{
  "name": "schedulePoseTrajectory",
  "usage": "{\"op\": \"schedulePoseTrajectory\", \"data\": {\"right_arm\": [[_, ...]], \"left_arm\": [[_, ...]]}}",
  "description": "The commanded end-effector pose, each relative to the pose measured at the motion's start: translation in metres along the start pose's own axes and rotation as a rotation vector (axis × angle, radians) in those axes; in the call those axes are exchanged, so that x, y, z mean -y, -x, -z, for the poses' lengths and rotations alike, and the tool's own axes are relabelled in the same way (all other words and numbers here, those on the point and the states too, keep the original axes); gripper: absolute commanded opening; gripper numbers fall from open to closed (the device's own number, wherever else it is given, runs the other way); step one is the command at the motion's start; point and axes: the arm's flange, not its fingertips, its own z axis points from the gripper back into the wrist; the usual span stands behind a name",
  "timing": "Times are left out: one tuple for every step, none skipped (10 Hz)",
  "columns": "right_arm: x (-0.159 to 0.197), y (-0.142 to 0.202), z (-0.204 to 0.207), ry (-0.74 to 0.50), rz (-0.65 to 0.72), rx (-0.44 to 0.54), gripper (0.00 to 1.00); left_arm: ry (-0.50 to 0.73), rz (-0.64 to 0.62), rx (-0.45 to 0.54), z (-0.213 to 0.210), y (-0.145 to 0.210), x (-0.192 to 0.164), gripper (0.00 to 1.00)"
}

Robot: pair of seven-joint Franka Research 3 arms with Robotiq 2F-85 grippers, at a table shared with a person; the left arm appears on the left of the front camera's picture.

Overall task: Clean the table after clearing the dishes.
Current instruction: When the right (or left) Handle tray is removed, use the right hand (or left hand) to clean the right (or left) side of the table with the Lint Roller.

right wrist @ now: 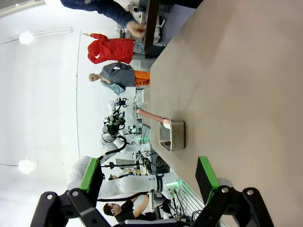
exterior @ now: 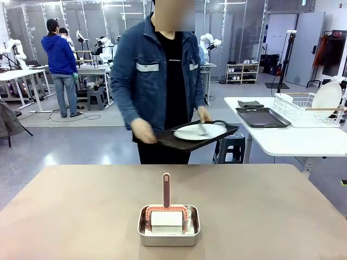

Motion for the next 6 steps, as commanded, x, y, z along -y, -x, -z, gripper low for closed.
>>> {"op": "schedulePoseTrajectory", "data": {"right_arm": [[-0.001,0.002,-0.001,-0.010,-0.013,-0.003,1.00],[-0.001,0.002,-0.001,-0.010,-0.013,-0.003,1.00],[-0.001,0.002,-0.001,-0.010,-0.013,-0.003,1.00],[-0.001,0.002,-0.001,-0.010,-0.013,-0.003,1.00],[-0.001,0.002,-0.001,-0.010,-0.013,-0.003,1.00],[-0.001,0.002,-0.001,-0.010,-0.013,-0.003,1.00]], "left_arm": [[-0.104,0.151,-0.040,0.008,-0.022,0.029,1.00],[-0.128,0.294,-0.102,0.022,-0.046,0.066,1.00],[-0.157,0.426,-0.179,0.045,-0.065,0.102,1.00],[-0.112,0.539,-0.264,0.077,-0.077,0.133,1.00],[-0.123,0.619,-0.347,0.112,-0.086,0.161,1.00],[-0.110,0.696,-0.424,0.153,-0.090,0.191,1.00]]}}
